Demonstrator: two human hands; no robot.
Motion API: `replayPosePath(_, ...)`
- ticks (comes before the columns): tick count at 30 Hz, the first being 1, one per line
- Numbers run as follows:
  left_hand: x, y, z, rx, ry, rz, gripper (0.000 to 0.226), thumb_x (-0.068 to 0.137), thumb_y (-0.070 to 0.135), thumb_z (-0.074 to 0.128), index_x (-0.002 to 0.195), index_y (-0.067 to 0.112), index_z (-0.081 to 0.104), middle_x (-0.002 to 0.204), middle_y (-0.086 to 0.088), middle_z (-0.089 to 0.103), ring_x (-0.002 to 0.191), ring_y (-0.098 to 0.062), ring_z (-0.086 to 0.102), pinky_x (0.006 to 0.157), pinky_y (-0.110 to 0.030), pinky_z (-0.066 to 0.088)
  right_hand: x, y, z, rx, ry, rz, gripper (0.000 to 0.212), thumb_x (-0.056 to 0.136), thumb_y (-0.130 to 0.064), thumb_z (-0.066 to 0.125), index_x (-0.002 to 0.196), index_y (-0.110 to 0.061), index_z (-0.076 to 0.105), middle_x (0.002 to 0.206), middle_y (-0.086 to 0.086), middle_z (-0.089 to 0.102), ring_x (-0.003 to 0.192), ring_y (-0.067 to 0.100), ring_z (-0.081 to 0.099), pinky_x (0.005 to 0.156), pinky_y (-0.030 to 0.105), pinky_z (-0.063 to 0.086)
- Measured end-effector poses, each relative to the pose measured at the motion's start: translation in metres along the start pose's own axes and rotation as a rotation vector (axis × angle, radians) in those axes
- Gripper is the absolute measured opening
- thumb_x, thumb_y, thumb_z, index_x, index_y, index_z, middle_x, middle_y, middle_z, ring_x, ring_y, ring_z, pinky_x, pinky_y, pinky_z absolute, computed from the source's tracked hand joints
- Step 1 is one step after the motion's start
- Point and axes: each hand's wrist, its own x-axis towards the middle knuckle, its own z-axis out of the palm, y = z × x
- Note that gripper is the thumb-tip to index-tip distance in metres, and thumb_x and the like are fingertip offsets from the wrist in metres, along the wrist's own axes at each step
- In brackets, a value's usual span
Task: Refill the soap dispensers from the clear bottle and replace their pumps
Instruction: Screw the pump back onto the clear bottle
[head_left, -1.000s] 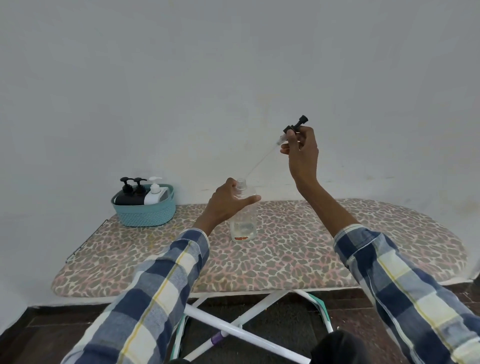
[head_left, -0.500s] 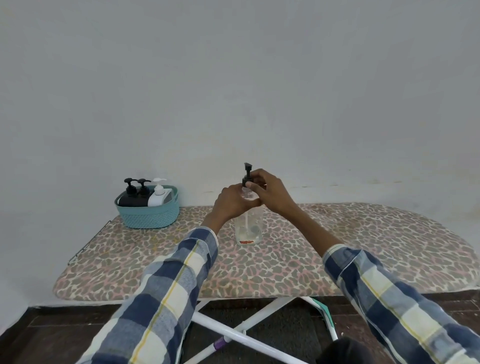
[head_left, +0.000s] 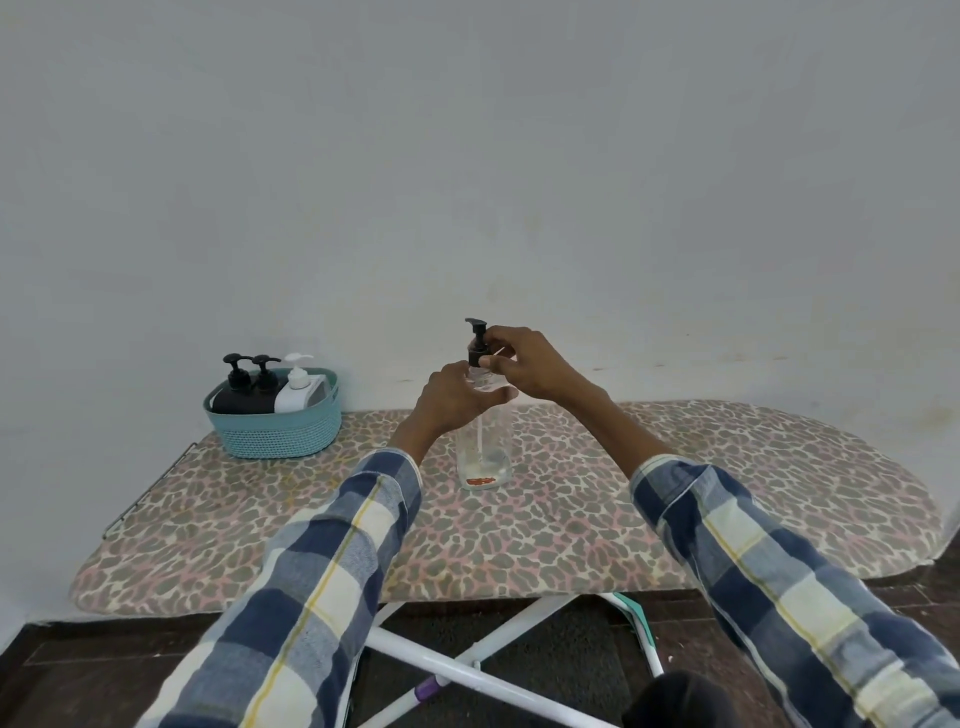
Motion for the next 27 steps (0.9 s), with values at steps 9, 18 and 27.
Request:
replayPosePath(9, 0.001, 0.000, 0.000, -0.072, -0.024, -0.012, 0.057, 0.089, 0.060, 0.082, 0.132, 0.023, 0.073, 0.128, -0.001, 0.077, 0.119, -0.024, 0.072, 0.107, -0.047, 0.056, -0.006, -0.009, -0.007, -0.013, -0.086, 0.002, 0.033, 0.108, -0.005, 0.052, 0.135, -0.015, 0.070, 0.132, 0.000, 0.072, 0.112, 0.029, 0.068, 0.110, 0.051, 0.050)
replayPosePath(18, -0.003, 0.002, 0.001, -0.082, -0.004, -0.006, 0.056, 0.090, 0.058, 0.082, 0.133, 0.024, 0.073, 0.127, -0.002, 0.078, 0.116, -0.025, 0.073, 0.102, -0.044, 0.058, -0.007, -0.003, 0.001, 0.040, -0.014, 0.035, 0.019, 0.103, -0.020, 0.068, 0.122, -0.017, 0.071, 0.120, -0.001, 0.076, 0.106, 0.024, 0.072, 0.106, 0.049, 0.053)
replayPosePath(27, -0.009, 0.004, 0.001, -0.109, 0.015, 0.029, 0.058, 0.090, 0.051, 0.084, 0.141, 0.028, 0.068, 0.136, 0.000, 0.075, 0.124, -0.023, 0.071, 0.105, -0.042, 0.057, -0.007, -0.002, 0.011, 0.053, 0.043, 0.097, 0.045, 0.092, -0.056, 0.078, 0.123, -0.029, 0.061, 0.114, -0.009, 0.075, 0.106, 0.013, 0.072, 0.095, 0.039, 0.056)
